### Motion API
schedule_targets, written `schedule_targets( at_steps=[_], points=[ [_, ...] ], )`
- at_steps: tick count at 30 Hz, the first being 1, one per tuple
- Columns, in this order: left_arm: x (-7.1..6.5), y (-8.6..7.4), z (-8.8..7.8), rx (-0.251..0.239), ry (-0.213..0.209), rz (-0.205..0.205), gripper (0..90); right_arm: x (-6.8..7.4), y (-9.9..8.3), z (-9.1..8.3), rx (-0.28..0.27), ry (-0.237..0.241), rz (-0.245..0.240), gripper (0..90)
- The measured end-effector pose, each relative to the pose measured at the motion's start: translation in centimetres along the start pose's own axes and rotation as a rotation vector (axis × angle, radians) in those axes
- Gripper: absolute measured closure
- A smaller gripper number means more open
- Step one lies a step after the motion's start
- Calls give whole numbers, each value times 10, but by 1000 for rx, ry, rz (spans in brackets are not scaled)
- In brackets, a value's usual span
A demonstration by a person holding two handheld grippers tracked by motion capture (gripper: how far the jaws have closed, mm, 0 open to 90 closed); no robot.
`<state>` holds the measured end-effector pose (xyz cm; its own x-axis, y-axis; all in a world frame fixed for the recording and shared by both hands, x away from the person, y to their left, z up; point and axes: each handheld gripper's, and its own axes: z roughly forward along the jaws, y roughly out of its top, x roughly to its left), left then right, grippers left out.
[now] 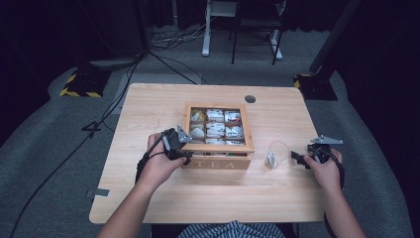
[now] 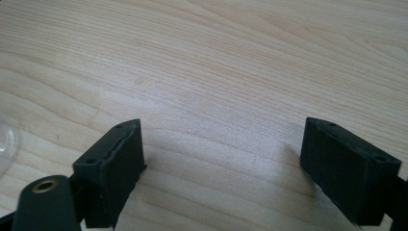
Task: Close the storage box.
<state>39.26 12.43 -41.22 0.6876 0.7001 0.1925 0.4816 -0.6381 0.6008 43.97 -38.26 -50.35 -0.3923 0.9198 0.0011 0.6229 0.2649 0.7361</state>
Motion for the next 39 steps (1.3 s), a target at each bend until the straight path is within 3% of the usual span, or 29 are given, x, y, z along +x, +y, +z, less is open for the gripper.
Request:
schedule_targets(
  at_steps=[9,15,22,28,34,37,39],
  points=[
    [0,0,-1,32,-37,-20,289,0,0,0,0,0,0,154],
    [-4,0,3,99,-63,-24,281,0,0,0,0,0,0,154],
    [-4,-2,4,104,-77,-38,283,0,2,2,-1,0,-2,150],
    [-2,-5,6,89,-99,-58,280,0,3,3,2,2,-1,150],
    [-1,-7,5,75,-107,-46,276,0,3,3,2,1,2,150],
    [2,-9,1,38,-129,-60,271,1,3,3,2,-1,0,149],
    [5,-10,-4,-16,-160,-72,279,0,3,3,1,0,-3,149]
  ],
)
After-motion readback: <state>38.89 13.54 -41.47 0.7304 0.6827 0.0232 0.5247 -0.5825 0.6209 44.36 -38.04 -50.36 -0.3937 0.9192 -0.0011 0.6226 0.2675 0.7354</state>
